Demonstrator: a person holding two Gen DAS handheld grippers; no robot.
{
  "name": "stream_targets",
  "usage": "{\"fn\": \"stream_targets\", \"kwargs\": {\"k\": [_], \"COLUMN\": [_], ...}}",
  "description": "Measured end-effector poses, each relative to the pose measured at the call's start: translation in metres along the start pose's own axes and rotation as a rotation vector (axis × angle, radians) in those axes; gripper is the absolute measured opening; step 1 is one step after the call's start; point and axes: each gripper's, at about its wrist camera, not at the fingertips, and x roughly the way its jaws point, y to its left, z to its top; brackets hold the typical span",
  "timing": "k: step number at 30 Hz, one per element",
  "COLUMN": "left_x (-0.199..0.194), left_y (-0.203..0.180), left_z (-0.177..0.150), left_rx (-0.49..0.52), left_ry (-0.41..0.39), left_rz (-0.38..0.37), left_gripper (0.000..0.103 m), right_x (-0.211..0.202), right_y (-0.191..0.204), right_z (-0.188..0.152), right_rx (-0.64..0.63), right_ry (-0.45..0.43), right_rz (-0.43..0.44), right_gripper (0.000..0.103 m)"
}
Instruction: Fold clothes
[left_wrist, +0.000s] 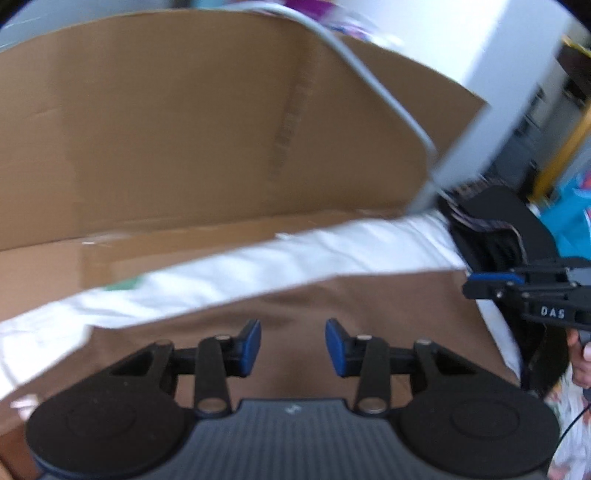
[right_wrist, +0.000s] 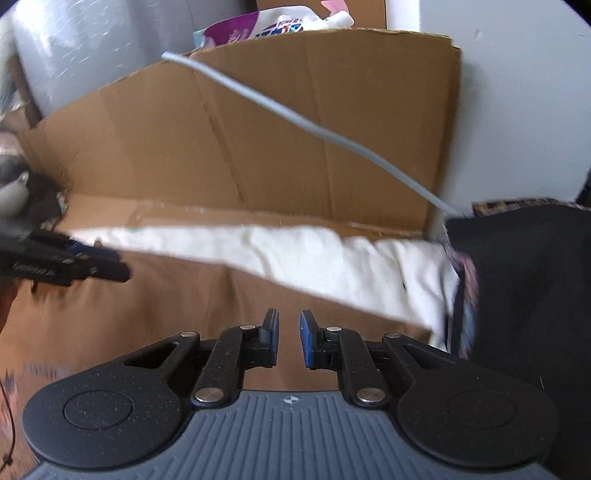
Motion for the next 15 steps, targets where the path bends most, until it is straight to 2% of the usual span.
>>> {"fn": "stream_targets", "kwargs": {"k": [4, 9, 11, 15], "left_x": [0.021, 0.039, 0.042, 0.040], "left_y": [-0.032, -0.052, -0.050, -0.040], "left_z": [-0.003, -0.001, -0.004, -0.023], "left_rx": [0.071, 0.115, 0.075, -0.074], "left_ry": [0.030, 0.025, 0.013, -0.040], "left_rz": [-0.036, -0.053, -0.055, -0.049], "left_gripper": [0.037, 0.035, 0.033, 0.032], "right_x": [-0.005, 0.000, 0.000, 0.004], "right_y": [-0.001, -0.007, -0.009, -0.015], "right_z": [-0.031, -0.038, -0.033, -0.030], "right_rx": [-0.011, 0.069, 0.079, 0.103], "right_ry": [0.014, -0.005, -0.029, -0.081], "right_rz": [-0.014, -0.087, -0.124, -0.204], "right_gripper": [0.016, 0.018, 0.024, 0.023]}}
